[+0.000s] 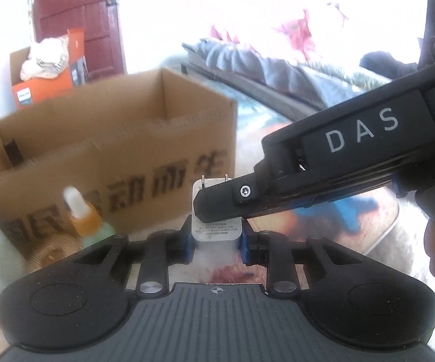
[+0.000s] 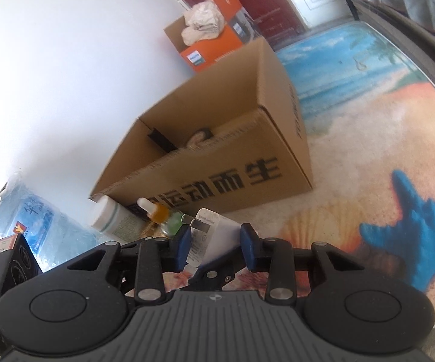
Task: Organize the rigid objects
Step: 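Carry the white charger into the box and open the right tool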
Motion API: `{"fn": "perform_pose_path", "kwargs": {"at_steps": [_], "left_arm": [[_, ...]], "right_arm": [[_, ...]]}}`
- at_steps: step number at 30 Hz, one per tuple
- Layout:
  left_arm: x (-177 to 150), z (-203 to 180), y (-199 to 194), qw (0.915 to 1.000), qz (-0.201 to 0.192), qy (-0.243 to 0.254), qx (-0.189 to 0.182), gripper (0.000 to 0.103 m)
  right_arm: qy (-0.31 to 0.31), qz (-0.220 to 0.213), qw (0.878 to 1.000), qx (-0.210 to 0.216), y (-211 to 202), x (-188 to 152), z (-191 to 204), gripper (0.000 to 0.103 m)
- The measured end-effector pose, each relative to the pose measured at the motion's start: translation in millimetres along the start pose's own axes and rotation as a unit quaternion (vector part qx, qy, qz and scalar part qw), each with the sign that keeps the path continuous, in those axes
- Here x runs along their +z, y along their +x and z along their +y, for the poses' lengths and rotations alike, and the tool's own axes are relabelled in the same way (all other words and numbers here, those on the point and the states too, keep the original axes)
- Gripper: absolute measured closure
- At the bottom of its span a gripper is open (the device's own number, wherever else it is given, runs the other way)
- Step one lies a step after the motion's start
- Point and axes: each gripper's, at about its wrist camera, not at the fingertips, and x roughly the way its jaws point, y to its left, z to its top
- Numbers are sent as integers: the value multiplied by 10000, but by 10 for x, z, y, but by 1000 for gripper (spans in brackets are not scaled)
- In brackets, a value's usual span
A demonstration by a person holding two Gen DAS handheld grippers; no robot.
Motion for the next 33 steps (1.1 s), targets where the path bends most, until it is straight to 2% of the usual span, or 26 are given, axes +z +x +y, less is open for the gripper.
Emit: {"fn": "perform_pose_path", "kwargs": {"at_steps": [4, 9, 14, 18, 21, 26, 33], "left_arm": [[256, 98, -229, 9992, -335, -58, 229, 77], [725, 353, -447, 9955, -699, -183, 618, 77], [1188, 715, -364, 9947, -618, -415, 711, 77], [1403, 950, -32, 9951, -158, -592, 773, 77], [1392, 1184, 308, 9930, 305, -891, 720, 77], [1368, 1441, 799, 9824, 1114, -1331, 686, 77], [1382, 1656, 1285, 9637, 1859, -1754, 767, 76]], "right_arm": [[-370, -251, 9987, 229, -105, 199, 282, 64], [-939, -523, 9924, 599, -120, 637, 697, 64], [-1309, -485, 9869, 805, 106, 1138, 965, 64], [-1243, -106, 9891, 786, 545, 1540, 970, 64], [-1002, 255, 9921, 707, 936, 1773, 838, 64], [-624, 935, 9923, 526, 1513, 1952, 489, 64], [-494, 1637, 9851, 200, 2088, 2078, 257, 64]]}}
